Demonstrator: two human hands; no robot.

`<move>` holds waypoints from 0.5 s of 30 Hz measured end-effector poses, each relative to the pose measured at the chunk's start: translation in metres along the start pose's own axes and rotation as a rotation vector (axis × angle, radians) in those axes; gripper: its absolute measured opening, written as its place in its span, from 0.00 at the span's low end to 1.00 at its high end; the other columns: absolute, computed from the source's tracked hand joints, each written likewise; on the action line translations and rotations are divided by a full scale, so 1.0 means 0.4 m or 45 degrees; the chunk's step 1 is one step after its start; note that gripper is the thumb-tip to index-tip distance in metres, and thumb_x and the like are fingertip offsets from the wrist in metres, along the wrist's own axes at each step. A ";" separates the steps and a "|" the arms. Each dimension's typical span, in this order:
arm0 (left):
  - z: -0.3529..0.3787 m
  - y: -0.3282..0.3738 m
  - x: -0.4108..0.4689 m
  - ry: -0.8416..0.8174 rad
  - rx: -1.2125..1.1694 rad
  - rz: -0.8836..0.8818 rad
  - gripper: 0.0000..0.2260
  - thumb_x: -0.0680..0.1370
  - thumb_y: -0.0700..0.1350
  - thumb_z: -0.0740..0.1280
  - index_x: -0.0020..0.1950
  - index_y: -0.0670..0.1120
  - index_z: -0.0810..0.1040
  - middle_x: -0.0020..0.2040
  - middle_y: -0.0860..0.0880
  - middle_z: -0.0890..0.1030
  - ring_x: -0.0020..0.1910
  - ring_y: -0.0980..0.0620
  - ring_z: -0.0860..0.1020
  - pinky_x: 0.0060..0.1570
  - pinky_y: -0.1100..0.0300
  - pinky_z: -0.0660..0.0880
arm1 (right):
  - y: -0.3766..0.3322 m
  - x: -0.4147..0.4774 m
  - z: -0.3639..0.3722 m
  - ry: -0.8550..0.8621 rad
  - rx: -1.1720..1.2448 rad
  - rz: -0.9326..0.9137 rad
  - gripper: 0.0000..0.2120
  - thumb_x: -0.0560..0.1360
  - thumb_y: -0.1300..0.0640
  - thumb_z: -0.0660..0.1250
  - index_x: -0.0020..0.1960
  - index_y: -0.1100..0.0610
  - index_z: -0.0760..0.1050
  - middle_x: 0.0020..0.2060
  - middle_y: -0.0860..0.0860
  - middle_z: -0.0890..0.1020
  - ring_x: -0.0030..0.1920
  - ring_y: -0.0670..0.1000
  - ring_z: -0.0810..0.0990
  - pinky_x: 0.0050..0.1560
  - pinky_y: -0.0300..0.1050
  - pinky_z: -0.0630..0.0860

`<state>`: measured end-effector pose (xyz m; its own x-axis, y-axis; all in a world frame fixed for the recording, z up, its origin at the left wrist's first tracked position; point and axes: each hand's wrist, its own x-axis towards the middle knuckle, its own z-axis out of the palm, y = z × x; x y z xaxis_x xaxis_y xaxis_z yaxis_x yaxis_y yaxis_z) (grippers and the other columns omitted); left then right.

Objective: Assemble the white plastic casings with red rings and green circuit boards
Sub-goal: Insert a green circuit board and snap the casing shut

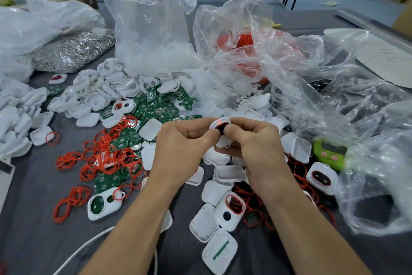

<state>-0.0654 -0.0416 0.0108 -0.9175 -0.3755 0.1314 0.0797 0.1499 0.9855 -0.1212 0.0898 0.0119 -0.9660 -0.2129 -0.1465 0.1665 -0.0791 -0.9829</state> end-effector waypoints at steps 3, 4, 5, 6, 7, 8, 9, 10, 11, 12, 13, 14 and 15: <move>0.000 -0.003 0.000 -0.029 -0.037 0.011 0.15 0.76 0.34 0.72 0.50 0.54 0.89 0.40 0.53 0.88 0.28 0.67 0.77 0.26 0.75 0.70 | 0.000 -0.002 0.003 0.046 -0.002 0.004 0.08 0.75 0.65 0.73 0.40 0.55 0.88 0.37 0.58 0.87 0.37 0.53 0.85 0.49 0.59 0.85; 0.001 -0.003 -0.001 -0.044 -0.036 0.017 0.16 0.76 0.33 0.72 0.50 0.54 0.89 0.40 0.53 0.88 0.28 0.67 0.77 0.26 0.75 0.70 | -0.001 -0.002 0.003 0.051 0.002 0.011 0.08 0.75 0.65 0.74 0.40 0.55 0.88 0.37 0.58 0.87 0.37 0.53 0.85 0.49 0.59 0.86; 0.001 -0.002 -0.002 -0.052 -0.033 0.017 0.16 0.75 0.32 0.72 0.50 0.54 0.89 0.41 0.53 0.88 0.29 0.66 0.79 0.27 0.75 0.70 | -0.001 -0.001 0.003 0.043 0.009 0.021 0.08 0.75 0.65 0.73 0.40 0.56 0.88 0.37 0.59 0.87 0.37 0.54 0.85 0.48 0.58 0.86; 0.001 -0.001 -0.003 -0.053 -0.029 0.014 0.17 0.75 0.32 0.72 0.51 0.54 0.89 0.41 0.54 0.88 0.31 0.66 0.81 0.27 0.75 0.70 | -0.003 0.000 0.003 0.021 0.025 0.034 0.07 0.75 0.65 0.73 0.41 0.57 0.88 0.38 0.60 0.87 0.38 0.54 0.85 0.47 0.57 0.86; -0.001 -0.002 -0.001 -0.047 -0.019 0.012 0.17 0.75 0.32 0.72 0.51 0.54 0.89 0.42 0.54 0.88 0.34 0.64 0.83 0.27 0.75 0.71 | -0.006 0.002 0.001 -0.014 0.059 0.056 0.07 0.76 0.66 0.72 0.42 0.59 0.87 0.39 0.60 0.87 0.39 0.54 0.85 0.45 0.54 0.86; -0.004 -0.004 0.000 -0.040 -0.006 0.015 0.17 0.74 0.33 0.73 0.51 0.54 0.89 0.43 0.54 0.88 0.38 0.60 0.85 0.27 0.73 0.72 | -0.009 0.004 0.000 -0.058 0.113 0.090 0.06 0.77 0.66 0.71 0.44 0.61 0.86 0.39 0.60 0.87 0.39 0.54 0.85 0.43 0.52 0.86; -0.005 -0.004 0.001 -0.032 -0.003 0.012 0.16 0.74 0.35 0.74 0.52 0.56 0.88 0.44 0.53 0.88 0.42 0.56 0.87 0.27 0.69 0.75 | -0.012 0.008 -0.003 -0.106 0.185 0.136 0.06 0.78 0.67 0.69 0.45 0.63 0.85 0.38 0.59 0.86 0.38 0.54 0.85 0.41 0.50 0.86; -0.007 -0.003 0.004 -0.033 -0.013 -0.003 0.15 0.73 0.38 0.75 0.53 0.57 0.88 0.46 0.52 0.88 0.45 0.50 0.87 0.28 0.59 0.79 | -0.016 0.010 -0.006 -0.152 0.264 0.189 0.07 0.79 0.67 0.68 0.45 0.64 0.84 0.37 0.58 0.86 0.36 0.53 0.85 0.39 0.48 0.85; -0.007 -0.001 0.006 -0.050 -0.047 -0.028 0.14 0.72 0.41 0.76 0.54 0.57 0.88 0.49 0.51 0.88 0.49 0.45 0.86 0.35 0.48 0.83 | -0.019 0.011 -0.008 -0.192 0.345 0.242 0.08 0.80 0.67 0.66 0.46 0.64 0.84 0.35 0.57 0.85 0.34 0.53 0.84 0.37 0.47 0.84; -0.007 0.000 0.008 -0.078 -0.096 -0.047 0.15 0.71 0.43 0.75 0.56 0.56 0.87 0.52 0.51 0.88 0.54 0.46 0.86 0.48 0.43 0.84 | -0.021 0.011 -0.010 -0.224 0.423 0.291 0.09 0.80 0.67 0.65 0.46 0.64 0.83 0.35 0.57 0.84 0.32 0.52 0.84 0.35 0.47 0.84; -0.007 0.001 0.009 -0.118 -0.147 -0.057 0.17 0.70 0.43 0.75 0.58 0.54 0.86 0.54 0.52 0.87 0.57 0.49 0.85 0.57 0.45 0.82 | -0.022 0.010 -0.012 -0.259 0.484 0.327 0.09 0.81 0.66 0.64 0.47 0.65 0.83 0.35 0.57 0.84 0.32 0.52 0.83 0.34 0.47 0.83; -0.007 0.000 0.009 -0.168 -0.187 -0.058 0.18 0.70 0.42 0.75 0.59 0.53 0.86 0.55 0.52 0.87 0.58 0.51 0.84 0.61 0.50 0.80 | -0.022 0.009 -0.014 -0.312 0.517 0.350 0.11 0.82 0.66 0.62 0.49 0.65 0.83 0.37 0.58 0.84 0.33 0.53 0.84 0.35 0.47 0.84; -0.006 0.000 0.010 -0.210 -0.210 -0.054 0.19 0.70 0.42 0.75 0.61 0.52 0.85 0.55 0.51 0.87 0.58 0.52 0.84 0.60 0.55 0.80 | -0.020 0.008 -0.016 -0.372 0.514 0.365 0.12 0.83 0.64 0.60 0.53 0.67 0.82 0.41 0.60 0.85 0.36 0.54 0.85 0.37 0.48 0.84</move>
<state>-0.0680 -0.0451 0.0115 -0.9716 -0.2215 0.0835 0.0899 -0.0193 0.9958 -0.1269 0.0958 0.0186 -0.7862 -0.5362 -0.3073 0.5311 -0.3321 -0.7795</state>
